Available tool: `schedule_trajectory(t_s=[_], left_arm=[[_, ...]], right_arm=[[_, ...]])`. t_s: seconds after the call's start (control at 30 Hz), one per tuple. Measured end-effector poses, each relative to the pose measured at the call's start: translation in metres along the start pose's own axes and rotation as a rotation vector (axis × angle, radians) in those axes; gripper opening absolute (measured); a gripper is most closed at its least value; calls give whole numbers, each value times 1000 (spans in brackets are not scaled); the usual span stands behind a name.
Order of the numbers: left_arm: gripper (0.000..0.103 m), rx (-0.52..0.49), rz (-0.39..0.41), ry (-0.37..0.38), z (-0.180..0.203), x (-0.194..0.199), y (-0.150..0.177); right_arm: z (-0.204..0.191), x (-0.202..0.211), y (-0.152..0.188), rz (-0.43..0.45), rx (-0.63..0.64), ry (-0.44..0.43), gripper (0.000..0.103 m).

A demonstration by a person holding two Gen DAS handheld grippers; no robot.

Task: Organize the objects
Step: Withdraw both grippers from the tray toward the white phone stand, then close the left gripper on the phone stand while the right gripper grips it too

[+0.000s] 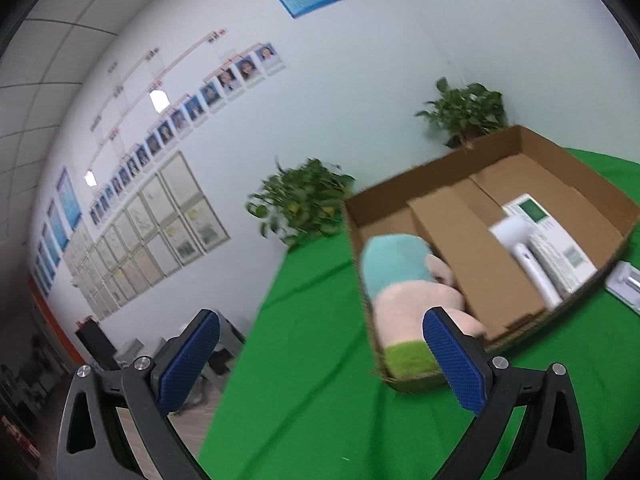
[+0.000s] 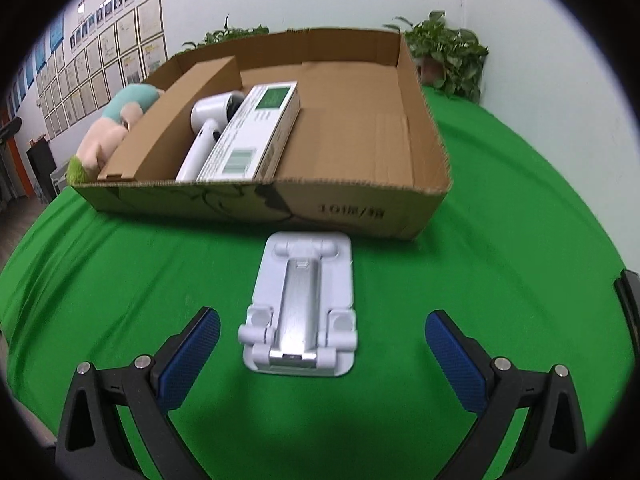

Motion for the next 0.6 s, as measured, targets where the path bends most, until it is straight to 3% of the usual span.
schedule_trajectory(t_s=[0.1, 0.2, 0.33, 0.4, 0.47, 0.6], left_arm=[[103, 28, -13, 212, 51, 1, 0], [103, 114, -49, 485, 119, -4, -6], [103, 230, -99, 693, 177, -13, -18], [102, 255, -131, 759, 204, -19, -21], [102, 261, -156, 807, 226, -23, -25], [102, 285, -192, 850, 255, -35, -25]], right_arm=[[0, -3, 2, -11, -5, 4, 102], [2, -10, 4, -32, -9, 23, 102], [1, -16, 5, -53, 7, 29, 102], [-2, -17, 5, -58, 21, 23, 99], [-5, -20, 5, -67, 35, 24, 90], [-11, -27, 9, -89, 57, 28, 79]])
Point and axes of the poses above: each gripper's, at about its wrist camera, not at the fingertips, and x roughly against the way its jaws point, z to its right, y to its underside, the point moved 6 cm from there along -x, roughly the way its jaws point, and after that the axes turned 10 degrees about -x, right-handed, at the moved point
